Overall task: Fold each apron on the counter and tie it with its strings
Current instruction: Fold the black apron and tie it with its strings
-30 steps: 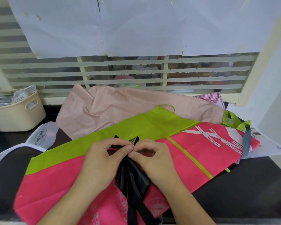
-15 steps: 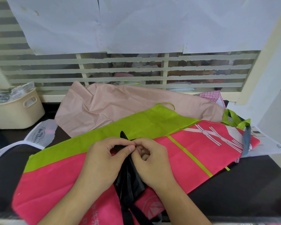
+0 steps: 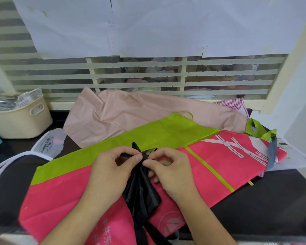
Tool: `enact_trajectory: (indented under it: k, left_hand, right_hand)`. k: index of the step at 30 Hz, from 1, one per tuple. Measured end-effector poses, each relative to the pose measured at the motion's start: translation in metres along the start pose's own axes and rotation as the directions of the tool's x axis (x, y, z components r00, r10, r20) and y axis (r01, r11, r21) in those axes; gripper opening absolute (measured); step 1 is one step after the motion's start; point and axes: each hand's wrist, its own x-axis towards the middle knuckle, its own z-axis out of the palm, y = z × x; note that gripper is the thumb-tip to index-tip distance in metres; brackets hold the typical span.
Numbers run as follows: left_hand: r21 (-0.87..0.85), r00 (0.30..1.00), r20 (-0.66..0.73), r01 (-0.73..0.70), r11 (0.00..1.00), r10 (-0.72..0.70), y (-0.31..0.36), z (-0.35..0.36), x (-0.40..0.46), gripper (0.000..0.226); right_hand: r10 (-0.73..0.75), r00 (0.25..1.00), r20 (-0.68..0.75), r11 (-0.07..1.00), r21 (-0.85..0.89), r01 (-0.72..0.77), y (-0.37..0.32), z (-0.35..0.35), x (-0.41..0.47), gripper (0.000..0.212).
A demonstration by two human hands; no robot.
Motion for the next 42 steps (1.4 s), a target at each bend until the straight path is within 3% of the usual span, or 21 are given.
enact_trajectory:
  k: [5,9,12,18,24,26,29,32,35,37,42]
  left_hand:
    - [-0.025,0.999,-0.033,0.030,0.999,-0.031,-0.006,-0.001,0.001,0.020]
    - [-0.041,0.999,-0.028,0.041,0.998,-0.042,-0.008,-0.004,-0.001,0.015]
    - [-0.046,0.999,-0.021,0.039,0.998,-0.040,-0.010,-0.004,-0.002,0.017]
    - [-0.171,0.986,-0.065,0.142,0.975,-0.155,-0.016,-0.003,0.001,0.015]
    - [-0.298,0.959,-0.074,0.241,0.924,-0.274,-0.027,0.000,0.002,0.018]
    - [-0.378,0.933,-0.092,0.290,0.879,-0.347,-0.032,-0.001,0.005,0.019]
    - [-0.551,0.883,-0.084,0.345,0.759,-0.462,-0.039,-0.006,0.006,0.021]
    - [-0.727,0.870,0.052,0.370,0.578,-0.491,-0.039,-0.008,0.006,0.016]
    - [-0.846,0.888,0.229,0.384,0.370,-0.398,-0.031,-0.009,0.004,0.027]
    - [-0.850,0.887,0.278,0.406,0.337,-0.367,-0.026,-0.009,0.003,0.032]
    - [-0.865,0.883,0.168,0.345,0.363,-0.439,-0.035,-0.011,0.010,0.038]
  right_hand:
    - [0.023,0.998,0.060,1.000,0.009,-0.024,0.005,-0.002,0.002,0.015]
    - [-0.048,0.998,0.049,0.993,-0.103,0.053,0.008,0.000,0.002,0.018]
    - [-0.072,0.997,0.041,0.994,-0.079,0.075,0.012,-0.002,0.006,0.022]
    - [0.012,0.997,0.071,0.993,0.113,-0.020,0.020,-0.005,0.011,0.011]
    - [0.078,0.990,0.122,0.923,0.367,-0.117,0.014,-0.009,0.013,0.023]
    - [0.117,0.988,0.097,0.885,0.440,-0.148,0.009,-0.012,0.013,0.030]
    - [0.171,0.982,0.080,0.796,0.576,-0.185,0.009,-0.016,0.016,0.023]
    - [0.152,0.976,0.159,0.691,0.689,-0.220,0.008,-0.016,0.017,0.015]
    - [0.147,0.966,0.215,0.631,0.731,-0.259,0.009,-0.013,0.017,0.013]
    - [0.192,0.963,0.188,0.642,0.718,-0.268,0.010,-0.012,0.018,0.012]
    - [0.272,0.962,0.011,0.622,0.761,-0.185,0.012,-0.018,0.023,0.035]
